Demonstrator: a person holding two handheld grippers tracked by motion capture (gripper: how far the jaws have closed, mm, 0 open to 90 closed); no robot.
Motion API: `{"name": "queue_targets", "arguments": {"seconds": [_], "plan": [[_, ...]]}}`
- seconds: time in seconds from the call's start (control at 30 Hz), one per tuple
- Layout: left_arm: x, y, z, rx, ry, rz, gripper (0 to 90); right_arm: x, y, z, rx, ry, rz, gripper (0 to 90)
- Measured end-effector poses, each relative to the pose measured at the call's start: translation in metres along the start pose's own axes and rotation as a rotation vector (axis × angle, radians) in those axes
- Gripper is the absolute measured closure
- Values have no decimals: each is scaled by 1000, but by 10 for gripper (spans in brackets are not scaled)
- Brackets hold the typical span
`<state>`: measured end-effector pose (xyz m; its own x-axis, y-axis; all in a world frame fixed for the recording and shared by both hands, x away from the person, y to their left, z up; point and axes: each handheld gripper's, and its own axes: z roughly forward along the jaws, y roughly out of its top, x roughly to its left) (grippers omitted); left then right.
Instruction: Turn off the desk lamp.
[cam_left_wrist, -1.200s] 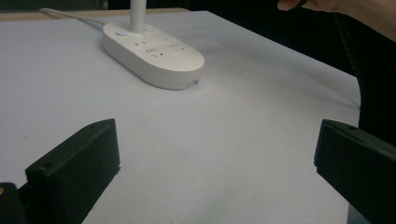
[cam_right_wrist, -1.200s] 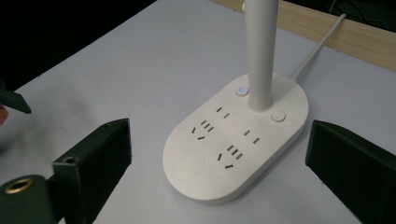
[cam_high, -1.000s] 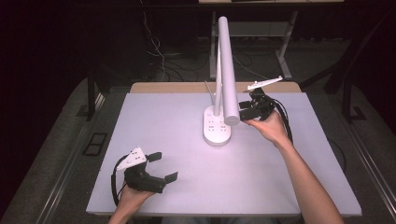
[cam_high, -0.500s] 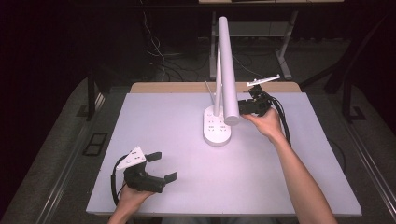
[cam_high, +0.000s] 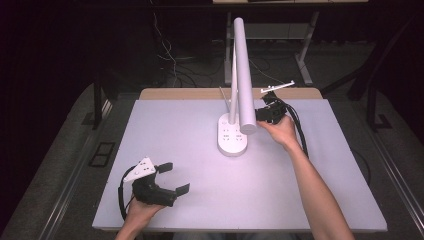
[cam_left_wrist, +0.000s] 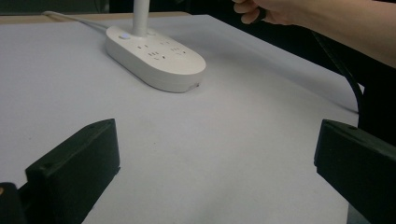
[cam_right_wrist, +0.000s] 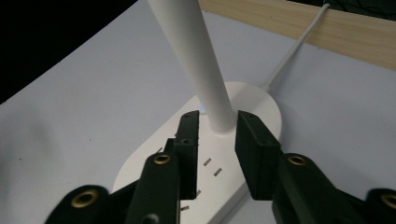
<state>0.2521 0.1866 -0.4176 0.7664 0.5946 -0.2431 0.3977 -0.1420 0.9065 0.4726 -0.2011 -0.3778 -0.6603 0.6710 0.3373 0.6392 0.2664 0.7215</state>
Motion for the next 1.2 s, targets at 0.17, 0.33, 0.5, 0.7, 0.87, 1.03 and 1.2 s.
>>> {"name": "queue_targets", "arguments": {"seconds": [0.17,0.33,0.5,0.7,0.87,1.03,1.2], "plan": [[0,0,1,3,-3,3,0,-4,0,5,-12,3,14,840],[0,0,0,0,-2,4,0,-7,0,12,-15,-18,25,899],[-1,0,1,5,-6,6,0,-11,-3,22,-4,-31,57,900],[-1,0,1,3,-6,2,0,-14,-7,36,5,-28,75,900],[-1,0,1,4,-8,5,0,-14,-9,44,14,-29,79,900],[-1,0,1,5,-8,6,0,-17,-11,50,19,-45,93,900],[-1,0,0,3,-8,6,0,-21,-13,54,25,-56,88,900]]}}
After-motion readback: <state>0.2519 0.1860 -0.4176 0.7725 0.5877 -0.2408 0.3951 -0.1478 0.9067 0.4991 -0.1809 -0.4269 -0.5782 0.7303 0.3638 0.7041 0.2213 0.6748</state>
